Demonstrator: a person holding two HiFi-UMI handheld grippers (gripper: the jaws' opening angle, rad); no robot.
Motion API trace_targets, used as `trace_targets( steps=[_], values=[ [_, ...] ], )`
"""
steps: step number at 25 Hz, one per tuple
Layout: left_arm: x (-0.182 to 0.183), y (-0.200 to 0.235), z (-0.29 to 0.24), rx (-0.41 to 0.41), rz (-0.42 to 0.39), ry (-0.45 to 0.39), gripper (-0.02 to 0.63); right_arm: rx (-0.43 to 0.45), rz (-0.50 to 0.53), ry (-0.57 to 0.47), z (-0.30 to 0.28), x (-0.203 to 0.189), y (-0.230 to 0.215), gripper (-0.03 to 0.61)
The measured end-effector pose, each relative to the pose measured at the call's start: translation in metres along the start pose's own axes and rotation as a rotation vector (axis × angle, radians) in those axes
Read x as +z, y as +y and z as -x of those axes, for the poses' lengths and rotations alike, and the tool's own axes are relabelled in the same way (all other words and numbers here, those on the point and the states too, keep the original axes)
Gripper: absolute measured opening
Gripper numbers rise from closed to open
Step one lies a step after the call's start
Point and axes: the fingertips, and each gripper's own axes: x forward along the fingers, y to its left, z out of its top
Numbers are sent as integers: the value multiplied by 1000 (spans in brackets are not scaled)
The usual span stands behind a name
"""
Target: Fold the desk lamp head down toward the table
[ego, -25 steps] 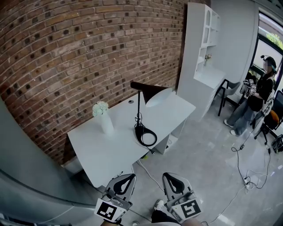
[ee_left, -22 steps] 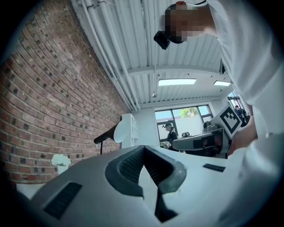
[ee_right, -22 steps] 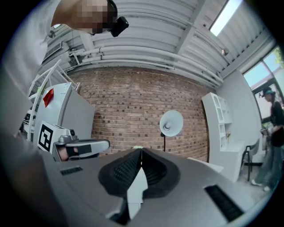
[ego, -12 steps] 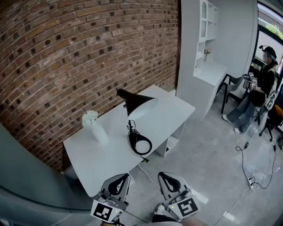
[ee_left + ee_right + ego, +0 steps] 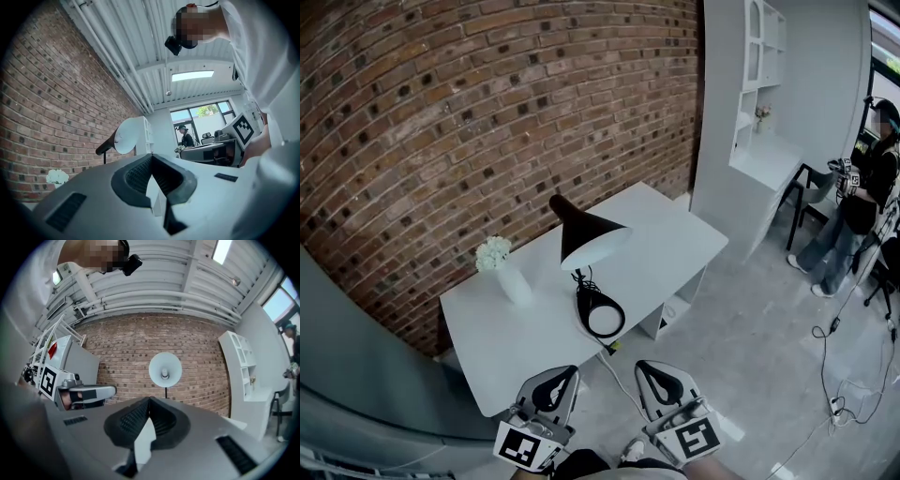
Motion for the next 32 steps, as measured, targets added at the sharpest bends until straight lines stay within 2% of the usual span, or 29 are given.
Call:
trace_targets(
  steps=[4, 10, 18, 26, 32],
  values=[
    [-3, 11, -6, 17, 2, -10, 8, 8, -2, 39, -9, -6, -1, 18],
    [6, 24, -26, -16, -8, -37, 8, -20, 11, 12, -24, 4, -13, 18],
    [28, 45, -48, -47, -38, -74, 8, -15, 46, -6, -47, 13, -12, 18],
    [47, 66, -64, -47, -78, -121, 9, -21, 41, -31, -61, 17, -14, 18],
    [54, 74, -76, -62, -89, -122, 9, -41, 41, -2, -67, 14, -17, 18]
  ],
)
